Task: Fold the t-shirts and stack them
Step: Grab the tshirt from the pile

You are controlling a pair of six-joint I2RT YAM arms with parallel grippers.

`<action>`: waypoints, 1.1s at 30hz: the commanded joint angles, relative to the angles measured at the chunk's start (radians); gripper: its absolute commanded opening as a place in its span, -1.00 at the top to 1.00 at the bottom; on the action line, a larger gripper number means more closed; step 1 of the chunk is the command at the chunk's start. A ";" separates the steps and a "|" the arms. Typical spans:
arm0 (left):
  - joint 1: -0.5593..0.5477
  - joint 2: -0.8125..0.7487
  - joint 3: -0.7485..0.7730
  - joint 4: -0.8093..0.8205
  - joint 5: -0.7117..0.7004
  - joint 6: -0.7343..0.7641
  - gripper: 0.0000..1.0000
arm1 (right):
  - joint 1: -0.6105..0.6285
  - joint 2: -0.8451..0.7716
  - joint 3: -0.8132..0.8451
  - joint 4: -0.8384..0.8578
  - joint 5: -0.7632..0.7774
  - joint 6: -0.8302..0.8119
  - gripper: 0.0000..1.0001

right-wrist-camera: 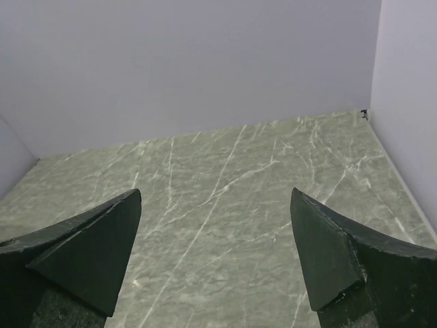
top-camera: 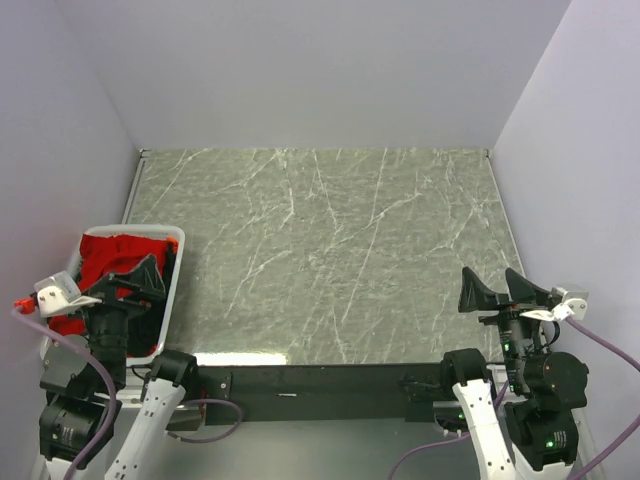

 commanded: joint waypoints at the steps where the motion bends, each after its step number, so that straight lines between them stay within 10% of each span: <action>1: -0.001 0.035 -0.002 0.024 -0.020 -0.002 -0.99 | 0.008 -0.056 0.003 0.027 0.003 0.049 -0.91; 9: -0.001 0.192 -0.004 0.069 -0.040 -0.065 -0.99 | 0.008 -0.064 -0.070 0.041 -0.029 0.092 -0.92; 20: 0.012 0.777 0.185 -0.028 -0.259 -0.318 -0.99 | 0.068 -0.038 -0.121 0.080 -0.058 0.106 -0.93; 33: 0.345 1.103 0.343 -0.118 -0.221 -0.430 -0.99 | 0.149 0.016 -0.096 0.064 -0.015 0.034 -0.95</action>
